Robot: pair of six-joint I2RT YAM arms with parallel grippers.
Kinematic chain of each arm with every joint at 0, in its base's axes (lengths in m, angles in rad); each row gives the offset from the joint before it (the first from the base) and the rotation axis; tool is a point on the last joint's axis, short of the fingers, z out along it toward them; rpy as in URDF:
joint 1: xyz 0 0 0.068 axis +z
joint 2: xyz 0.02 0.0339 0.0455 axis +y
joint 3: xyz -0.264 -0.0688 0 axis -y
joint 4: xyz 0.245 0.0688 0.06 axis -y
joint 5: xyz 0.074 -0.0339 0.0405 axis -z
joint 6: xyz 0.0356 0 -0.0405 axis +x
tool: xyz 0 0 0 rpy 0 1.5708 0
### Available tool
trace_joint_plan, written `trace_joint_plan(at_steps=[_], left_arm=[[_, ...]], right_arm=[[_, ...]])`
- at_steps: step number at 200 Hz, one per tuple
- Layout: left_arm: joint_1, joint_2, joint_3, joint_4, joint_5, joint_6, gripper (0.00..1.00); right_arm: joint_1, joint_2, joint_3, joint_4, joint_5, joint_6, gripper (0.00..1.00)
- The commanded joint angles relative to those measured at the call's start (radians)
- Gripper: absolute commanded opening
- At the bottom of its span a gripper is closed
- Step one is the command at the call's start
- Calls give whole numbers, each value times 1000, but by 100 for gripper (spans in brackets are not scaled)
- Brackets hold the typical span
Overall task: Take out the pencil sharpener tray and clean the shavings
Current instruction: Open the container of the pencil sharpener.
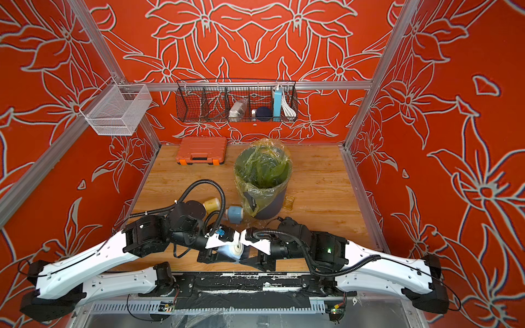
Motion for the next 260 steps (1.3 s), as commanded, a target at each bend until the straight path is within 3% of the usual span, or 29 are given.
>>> trace_joint_plan(at_steps=[1, 52, 260], left_arm=[[-12, -25, -11, -32, -20, 26, 0], [-12, -42, -10, -2, -31, 21, 0], [-12, -58, -14, 60, -44, 9, 0]], right_arm=[[-14, -1, 48, 16, 14, 84, 42], [-14, 13, 57, 0, -2, 88, 54], [-14, 23, 67, -35, -50, 62, 67]])
